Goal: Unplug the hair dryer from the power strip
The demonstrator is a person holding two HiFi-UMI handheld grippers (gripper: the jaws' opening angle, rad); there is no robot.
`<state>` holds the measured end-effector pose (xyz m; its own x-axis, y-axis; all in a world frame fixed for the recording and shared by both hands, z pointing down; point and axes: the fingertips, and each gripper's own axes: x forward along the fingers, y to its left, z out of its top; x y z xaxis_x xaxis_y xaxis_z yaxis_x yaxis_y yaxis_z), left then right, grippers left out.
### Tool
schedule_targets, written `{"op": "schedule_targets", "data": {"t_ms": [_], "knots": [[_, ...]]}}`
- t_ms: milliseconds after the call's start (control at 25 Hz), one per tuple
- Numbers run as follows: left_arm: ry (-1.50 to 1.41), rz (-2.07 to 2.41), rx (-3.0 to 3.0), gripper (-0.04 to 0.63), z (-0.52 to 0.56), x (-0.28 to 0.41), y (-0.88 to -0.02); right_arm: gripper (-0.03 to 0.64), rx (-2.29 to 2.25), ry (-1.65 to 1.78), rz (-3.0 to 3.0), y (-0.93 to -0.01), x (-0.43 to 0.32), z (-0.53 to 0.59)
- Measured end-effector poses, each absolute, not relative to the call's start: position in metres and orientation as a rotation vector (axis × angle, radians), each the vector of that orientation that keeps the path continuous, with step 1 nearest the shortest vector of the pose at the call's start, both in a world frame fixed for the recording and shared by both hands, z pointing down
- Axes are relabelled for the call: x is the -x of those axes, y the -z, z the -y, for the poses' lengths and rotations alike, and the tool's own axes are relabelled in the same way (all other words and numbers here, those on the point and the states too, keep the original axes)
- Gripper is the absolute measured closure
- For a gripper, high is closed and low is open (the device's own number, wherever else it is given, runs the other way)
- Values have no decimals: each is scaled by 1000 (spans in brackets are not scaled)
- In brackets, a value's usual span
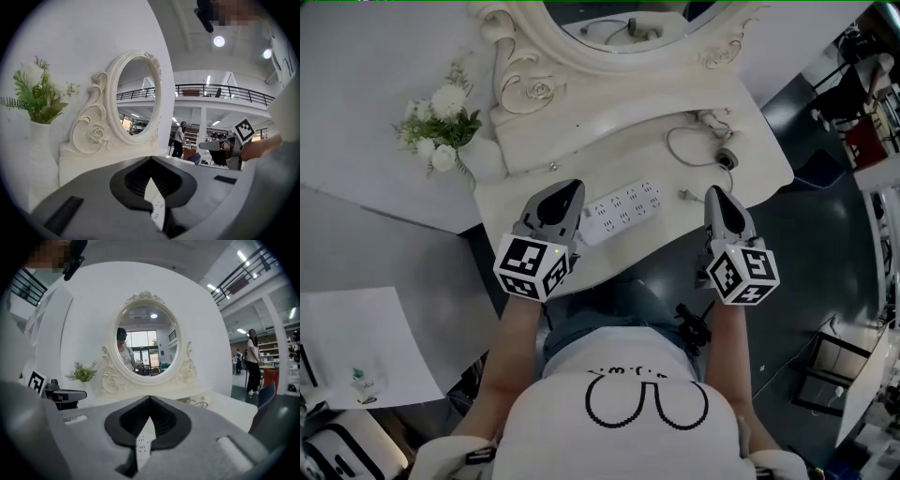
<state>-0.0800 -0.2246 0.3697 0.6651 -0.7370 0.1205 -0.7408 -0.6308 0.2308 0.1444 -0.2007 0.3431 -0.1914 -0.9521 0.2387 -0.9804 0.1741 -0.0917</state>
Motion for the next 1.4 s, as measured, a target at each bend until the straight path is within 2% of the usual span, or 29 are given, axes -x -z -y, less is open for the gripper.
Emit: {"op": "schedule_targets", "data": {"t_ms": [360,840,1400], "knots": [[-2,1400,-2618,597,220,74,-337,620,-1739,-144,2488,-301,-132,208],[25,1752,-2601,597,205,49,-280,619,-1570,136,2565,-247,-159,197],[-14,1928,-2609,597,168,27,-249,618,-1514,146,2662,-235,-172,182]]}}
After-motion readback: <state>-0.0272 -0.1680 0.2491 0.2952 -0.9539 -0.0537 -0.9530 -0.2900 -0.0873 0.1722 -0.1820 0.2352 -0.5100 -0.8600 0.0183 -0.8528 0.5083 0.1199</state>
